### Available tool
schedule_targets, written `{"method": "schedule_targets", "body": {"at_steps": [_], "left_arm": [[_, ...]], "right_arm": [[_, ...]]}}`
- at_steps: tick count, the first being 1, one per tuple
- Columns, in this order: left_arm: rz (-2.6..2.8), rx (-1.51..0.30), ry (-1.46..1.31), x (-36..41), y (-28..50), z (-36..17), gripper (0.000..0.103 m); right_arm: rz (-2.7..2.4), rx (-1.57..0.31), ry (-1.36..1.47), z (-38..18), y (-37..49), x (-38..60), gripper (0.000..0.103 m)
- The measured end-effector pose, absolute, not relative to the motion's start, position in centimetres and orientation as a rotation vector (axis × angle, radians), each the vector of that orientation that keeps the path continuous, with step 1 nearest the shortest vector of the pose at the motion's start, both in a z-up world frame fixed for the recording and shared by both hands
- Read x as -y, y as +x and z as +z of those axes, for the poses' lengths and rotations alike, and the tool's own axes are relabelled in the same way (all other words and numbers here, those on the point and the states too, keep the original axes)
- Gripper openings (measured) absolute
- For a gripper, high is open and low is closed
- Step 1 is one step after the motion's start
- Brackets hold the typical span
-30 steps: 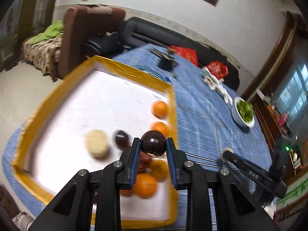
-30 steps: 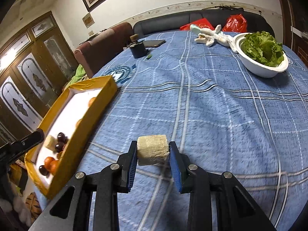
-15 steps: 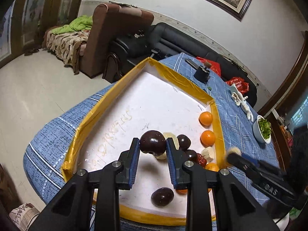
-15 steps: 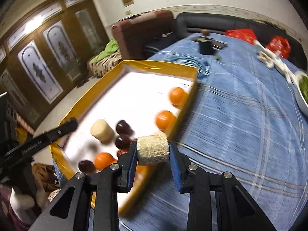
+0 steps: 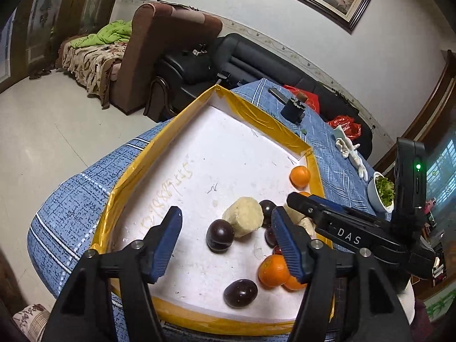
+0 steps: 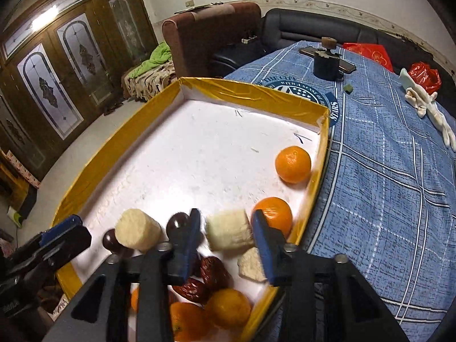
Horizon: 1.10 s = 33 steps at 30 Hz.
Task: Organize fruits
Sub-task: 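Carry the plum and yam slice into the tray and open both tools, then withdraw both open tools from the tray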
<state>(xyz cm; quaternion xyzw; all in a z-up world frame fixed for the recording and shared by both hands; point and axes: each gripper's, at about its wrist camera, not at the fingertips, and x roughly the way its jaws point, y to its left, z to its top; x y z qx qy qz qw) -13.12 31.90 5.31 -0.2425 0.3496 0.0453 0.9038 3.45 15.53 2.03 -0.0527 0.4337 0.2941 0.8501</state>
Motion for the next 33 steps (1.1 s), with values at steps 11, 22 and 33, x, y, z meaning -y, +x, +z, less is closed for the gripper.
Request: {"method": "schedule_targets", "body": {"at_steps": [11, 22, 33], "left_arm": [[0.128, -0.674, -0.497, -31.5, -14.2, 7.1, 0.071], [0.130, -0.610, -0.154, -20.9, -15.3, 9.8, 0.090], [0.094, -0.689, -0.104, -16.7, -15.7, 9.1, 0.091]], "right_arm": [[0.582, -0.846, -0.026, 4.0, 1.2, -10.8, 0.064], [0.478, -0.870, 0.146, 2.4, -2.8, -3.6, 0.068], [0.398, -0.870, 0.193, 1.5, -5.2, 1.2, 0.071]]}}
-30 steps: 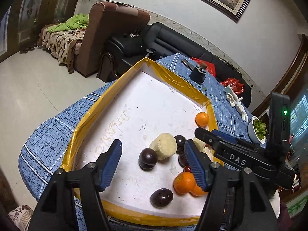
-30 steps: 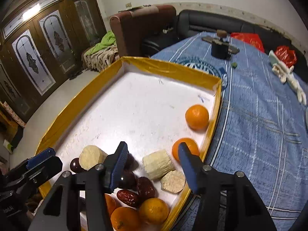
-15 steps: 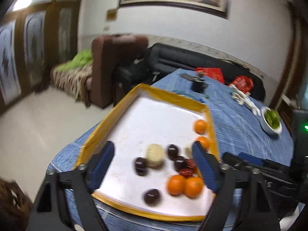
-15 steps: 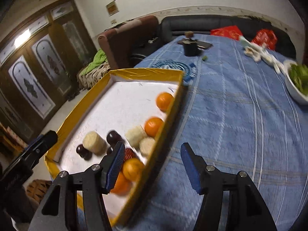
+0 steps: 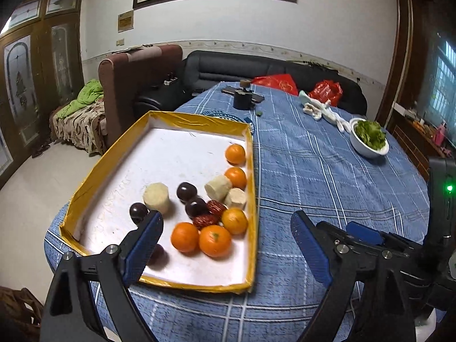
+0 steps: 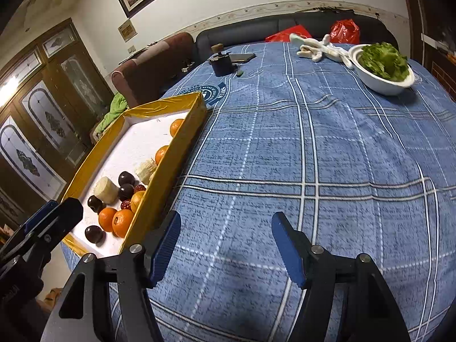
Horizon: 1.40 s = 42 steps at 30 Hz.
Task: Organize fruits
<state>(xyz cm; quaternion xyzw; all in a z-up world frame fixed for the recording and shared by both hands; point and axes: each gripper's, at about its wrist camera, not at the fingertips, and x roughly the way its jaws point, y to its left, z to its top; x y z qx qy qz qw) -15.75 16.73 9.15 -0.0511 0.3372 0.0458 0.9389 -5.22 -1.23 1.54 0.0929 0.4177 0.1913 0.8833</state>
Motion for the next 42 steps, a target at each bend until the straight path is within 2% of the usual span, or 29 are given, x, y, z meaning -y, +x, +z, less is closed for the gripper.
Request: {"method": "schedule_targets", "body": {"at_steps": [14, 42], "left_arm": [[0.068, -0.729, -0.055, -14.2, -15.8, 8.7, 0.091], [0.064, -0.760, -0.078, -14.8, -15.5, 7.6, 0.091]], "right_arm": [[0.395, -0.872, 0.196, 1.0, -6.6, 2.5, 0.073], [0.391, -0.916, 0.187, -0.1, -5.8, 2.0, 0.074]]}}
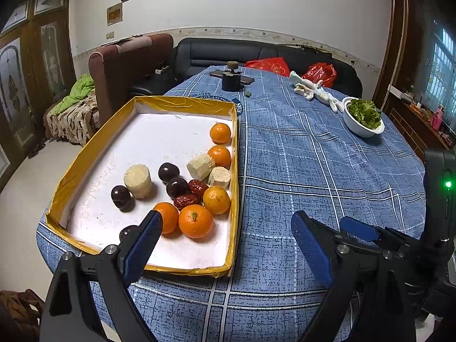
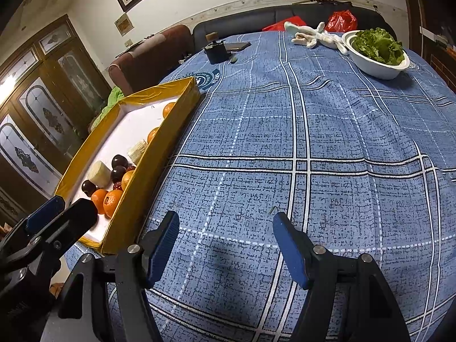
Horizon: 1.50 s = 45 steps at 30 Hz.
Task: Organize fruits
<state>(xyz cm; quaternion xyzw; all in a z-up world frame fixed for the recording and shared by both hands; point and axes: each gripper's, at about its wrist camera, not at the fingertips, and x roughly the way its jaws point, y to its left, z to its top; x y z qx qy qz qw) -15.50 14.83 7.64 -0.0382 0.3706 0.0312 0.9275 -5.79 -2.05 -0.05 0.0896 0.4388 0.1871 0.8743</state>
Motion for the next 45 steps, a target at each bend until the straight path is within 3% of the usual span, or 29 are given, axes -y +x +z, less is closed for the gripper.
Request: {"method": "schedule_targets", "body": {"at_steps": [12, 15, 18, 22, 35, 45], "left_arm": [[0.095, -0.721, -0.100, -15.4, -16.1, 8.1, 0.091], [0.196, -0.570, -0.128, -16.8, -18.1, 10.2, 0.091], [0.326, -0.356, -0.153, -18.2, -21.4, 13.3, 0.103], [0.434, -0.156, -0.193, -19.7, -25.0, 14.9, 0.103], [0.533, -0.489, -0.183, -22.0, -20.7, 11.3, 0.103], [0.353, -0.538, -0.178, -21.2, -19.6, 10.1, 0.103]], "right_arm": [[0.388, -0.914, 0.185, 0.1, -5.9, 2.1, 0.074], [0.384, -0.906, 0.180, 0.2, -6.2, 2.1, 0.074], [0.391, -0.886, 0.163, 0.6, -6.6, 1.8, 0.074], [0.419, -0.843, 0.120, 1.2, -7.6, 0.7, 0.074], [0.519, -0.759, -0.007, 2.6, -10.0, -3.1, 0.085], [0.571, -0.756, -0.091, 1.8, -10.8, -5.7, 0.087]]}}
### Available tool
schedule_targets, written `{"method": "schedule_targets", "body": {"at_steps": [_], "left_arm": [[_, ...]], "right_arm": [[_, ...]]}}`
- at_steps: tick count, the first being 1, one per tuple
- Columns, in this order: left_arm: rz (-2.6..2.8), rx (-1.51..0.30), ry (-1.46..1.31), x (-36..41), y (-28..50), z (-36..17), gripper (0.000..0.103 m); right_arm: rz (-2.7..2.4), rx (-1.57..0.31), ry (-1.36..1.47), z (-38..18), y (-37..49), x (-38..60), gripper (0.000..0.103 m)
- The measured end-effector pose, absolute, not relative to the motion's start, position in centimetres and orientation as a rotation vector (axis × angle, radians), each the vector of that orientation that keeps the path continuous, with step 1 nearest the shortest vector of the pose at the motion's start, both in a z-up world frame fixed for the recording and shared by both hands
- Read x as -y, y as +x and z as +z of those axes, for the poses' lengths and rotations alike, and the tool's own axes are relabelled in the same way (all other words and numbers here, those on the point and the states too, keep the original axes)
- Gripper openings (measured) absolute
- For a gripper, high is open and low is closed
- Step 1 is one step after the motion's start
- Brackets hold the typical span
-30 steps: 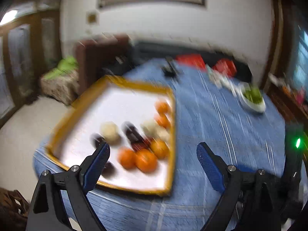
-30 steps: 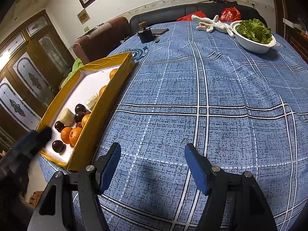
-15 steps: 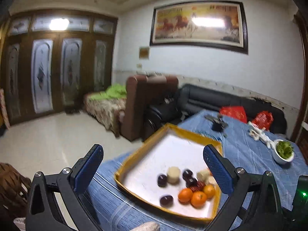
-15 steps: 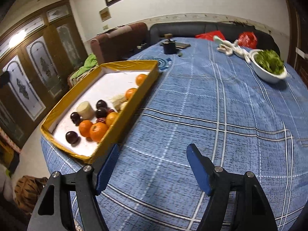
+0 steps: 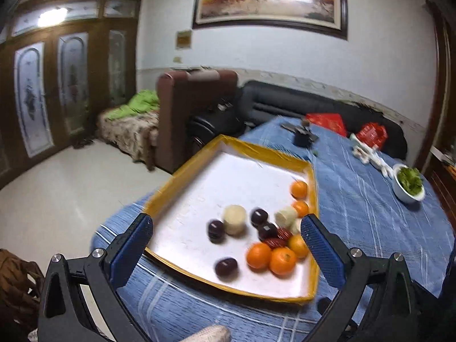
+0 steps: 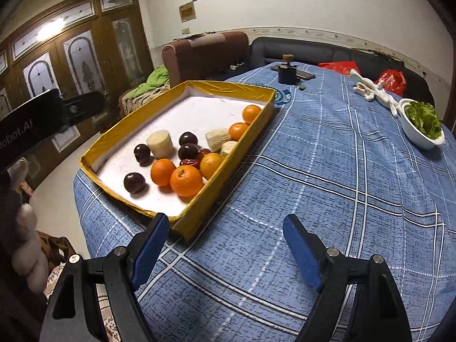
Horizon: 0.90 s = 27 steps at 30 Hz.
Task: Organize fruits
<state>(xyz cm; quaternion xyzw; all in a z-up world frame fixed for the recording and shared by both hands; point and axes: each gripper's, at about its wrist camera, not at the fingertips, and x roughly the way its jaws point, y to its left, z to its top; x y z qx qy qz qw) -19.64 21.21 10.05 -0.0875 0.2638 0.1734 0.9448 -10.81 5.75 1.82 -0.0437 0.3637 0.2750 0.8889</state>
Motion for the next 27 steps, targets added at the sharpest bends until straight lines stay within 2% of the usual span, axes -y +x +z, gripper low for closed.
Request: {"method": "schedule_targets", "body": {"at_steps": [18, 27], "left_arm": [[0.334, -0.637, -0.149, -20.1, -17.8, 8.0, 0.103], [0.302, -0.622, -0.126, -19.7, -18.0, 9.8, 0.103]], "right_arm": [[0.579, -0.758, -0.114, 1.5, -11.0, -6.3, 0.088], [0.570, -0.762, -0.071, 2.1, -10.3, -5.0, 0.088]]}}
